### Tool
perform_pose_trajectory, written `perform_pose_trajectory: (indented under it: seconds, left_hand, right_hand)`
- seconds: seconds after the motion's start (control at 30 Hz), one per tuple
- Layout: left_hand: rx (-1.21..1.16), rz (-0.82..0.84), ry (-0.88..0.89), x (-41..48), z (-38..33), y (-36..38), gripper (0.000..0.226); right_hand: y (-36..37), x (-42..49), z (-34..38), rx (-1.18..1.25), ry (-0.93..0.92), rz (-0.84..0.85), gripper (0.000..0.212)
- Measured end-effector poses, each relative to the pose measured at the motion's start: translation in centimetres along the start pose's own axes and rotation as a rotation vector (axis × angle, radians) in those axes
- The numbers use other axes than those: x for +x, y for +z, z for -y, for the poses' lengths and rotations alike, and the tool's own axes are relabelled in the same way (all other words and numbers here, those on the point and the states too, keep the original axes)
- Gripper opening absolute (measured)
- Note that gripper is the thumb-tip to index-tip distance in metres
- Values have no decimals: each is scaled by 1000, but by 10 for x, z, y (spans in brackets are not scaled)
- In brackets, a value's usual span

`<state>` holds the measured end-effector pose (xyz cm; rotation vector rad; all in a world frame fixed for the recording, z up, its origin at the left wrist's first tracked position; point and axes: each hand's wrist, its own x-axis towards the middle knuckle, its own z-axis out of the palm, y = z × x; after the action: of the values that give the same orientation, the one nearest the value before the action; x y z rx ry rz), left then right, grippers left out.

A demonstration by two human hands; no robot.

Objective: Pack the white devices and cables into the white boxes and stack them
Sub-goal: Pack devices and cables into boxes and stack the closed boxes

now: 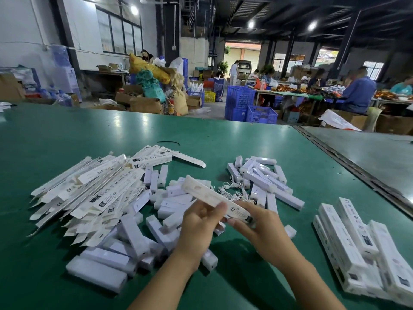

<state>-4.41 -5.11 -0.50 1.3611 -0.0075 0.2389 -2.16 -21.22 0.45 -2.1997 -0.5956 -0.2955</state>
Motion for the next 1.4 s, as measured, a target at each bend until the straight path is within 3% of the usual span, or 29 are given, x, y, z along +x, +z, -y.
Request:
perform_pose_trajectory:
  seconds: [0.07, 0.13, 0.2, 0.27, 0.37, 0.5, 0.63, 0.77, 0.9, 1.03, 1.13, 1.4]
  left_hand:
    - [-23, -23, 36, 0, 5, 6, 14]
    - [-59, -112, 23, 3, 5, 3, 11]
    - [-80, -220, -3, 9, 5, -5, 11]
    - [-113, -292, -23, 13, 4, -12, 10]
    - [-196, -367, -45, 17, 4, -16, 9]
    - [-239, -414, -51, 20, 4, -16, 6]
    - [-243, -489, -17, 23, 4, -19, 6]
    - [-247, -539, 31, 23, 4, -21, 4]
    - [-229, -587, 56, 24, 5, -22, 3]
    - [-213, -617, 73, 23, 6, -23, 5]
    - [-196, -592, 89, 23, 8, -21, 4]
    - [-181, -547, 119, 21, 10, -17, 3]
  right_hand:
    - [2, -1, 3, 5, -35, 73, 34]
    - [-1, 0, -2, -77, 24, 42, 38]
    - [-7, 2, -13, -324, 182, -25, 37]
    - [-12, 1, -21, -512, 429, 21, 37]
    - [-16, 2, -27, -554, 573, 129, 40]
    - [-15, 6, -23, -436, 454, 83, 36]
    - [-11, 2, -15, -336, 261, 251, 34]
    - [-13, 0, -15, -494, 167, 380, 28]
    - [-18, 1, -14, -411, 86, 285, 21]
    - [-17, 0, -6, -189, -37, 17, 28]
    - [-14, 0, -5, -150, -55, -122, 29]
    - [-10, 0, -3, -164, -40, -161, 32]
